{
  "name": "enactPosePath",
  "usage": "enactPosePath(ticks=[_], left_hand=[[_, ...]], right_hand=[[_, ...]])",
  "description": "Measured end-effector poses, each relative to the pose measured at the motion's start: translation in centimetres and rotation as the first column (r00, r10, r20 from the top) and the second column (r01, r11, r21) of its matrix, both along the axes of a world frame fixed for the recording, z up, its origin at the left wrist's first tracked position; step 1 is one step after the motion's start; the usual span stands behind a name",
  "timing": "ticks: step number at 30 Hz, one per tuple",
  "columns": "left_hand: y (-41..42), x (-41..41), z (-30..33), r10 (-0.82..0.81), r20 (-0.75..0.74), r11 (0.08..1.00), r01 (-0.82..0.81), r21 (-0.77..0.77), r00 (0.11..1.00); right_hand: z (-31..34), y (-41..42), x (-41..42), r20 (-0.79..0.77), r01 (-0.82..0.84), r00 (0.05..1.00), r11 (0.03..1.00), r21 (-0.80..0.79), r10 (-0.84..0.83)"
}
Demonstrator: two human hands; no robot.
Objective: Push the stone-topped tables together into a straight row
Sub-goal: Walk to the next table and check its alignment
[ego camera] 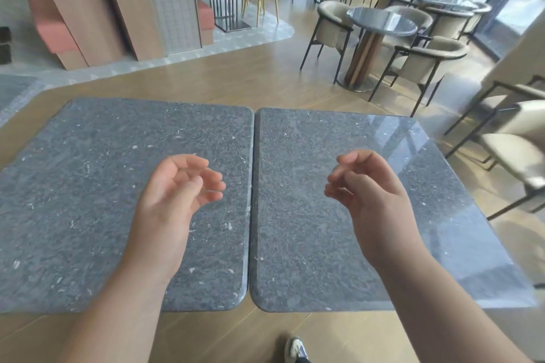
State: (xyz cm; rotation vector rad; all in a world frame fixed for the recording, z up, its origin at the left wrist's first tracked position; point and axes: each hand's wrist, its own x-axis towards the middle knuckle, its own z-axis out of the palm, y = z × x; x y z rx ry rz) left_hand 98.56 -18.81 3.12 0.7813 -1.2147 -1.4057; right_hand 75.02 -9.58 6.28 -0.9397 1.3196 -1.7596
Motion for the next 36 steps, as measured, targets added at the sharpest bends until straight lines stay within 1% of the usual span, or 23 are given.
enactPosePath(ticks=[5,9,13,16,18,22,27,32,36], left_hand=[[1.1,-2.6,-0.8,-0.056,-0.009,0.998,0.056,0.036,0.998],[2.8,-6.0,-1.1,-0.094,0.005,0.995,0.094,0.037,0.996],[5.4,-11.8,-1.6,-0.135,0.046,0.990,0.132,0.058,0.990],[7.8,-17.7,-1.9,-0.186,0.063,0.981,0.182,0.071,0.981],[10.1,-23.1,-1.9,-0.244,0.081,0.969,0.239,0.065,0.966],[14.7,-34.7,-1.9,-0.342,0.090,0.940,0.338,0.052,0.935],[19.4,-47.6,-2.1,-0.504,0.138,0.863,0.501,0.062,0.852],[21.7,-55.3,-3.0,-0.617,0.148,0.786,0.613,0.075,0.773],[21.2,-59.0,-4.3,-0.645,0.147,0.764,0.641,0.082,0.750]], right_hand=[[-1.0,2.0,-1.9,-0.010,0.024,1.000,0.999,0.031,-0.024],[-1.3,4.2,-5.3,-0.081,0.065,0.995,0.998,0.024,-0.063],[-1.7,7.2,-10.7,-0.037,0.133,0.991,0.991,0.024,-0.132],[-2.2,10.6,-16.1,-0.038,0.166,0.985,0.986,0.021,-0.166],[-2.5,13.7,-21.0,-0.034,0.209,0.977,0.978,0.015,-0.208],[-2.9,20.5,-31.4,0.047,0.341,0.939,0.940,0.021,-0.342],[-3.8,28.0,-41.2,0.034,0.490,0.869,0.867,0.086,-0.494],[-4.6,32.2,-47.3,0.056,0.585,0.804,0.804,0.108,-0.592],[-5.5,33.0,-51.3,0.043,0.599,0.792,0.789,0.137,-0.609]])
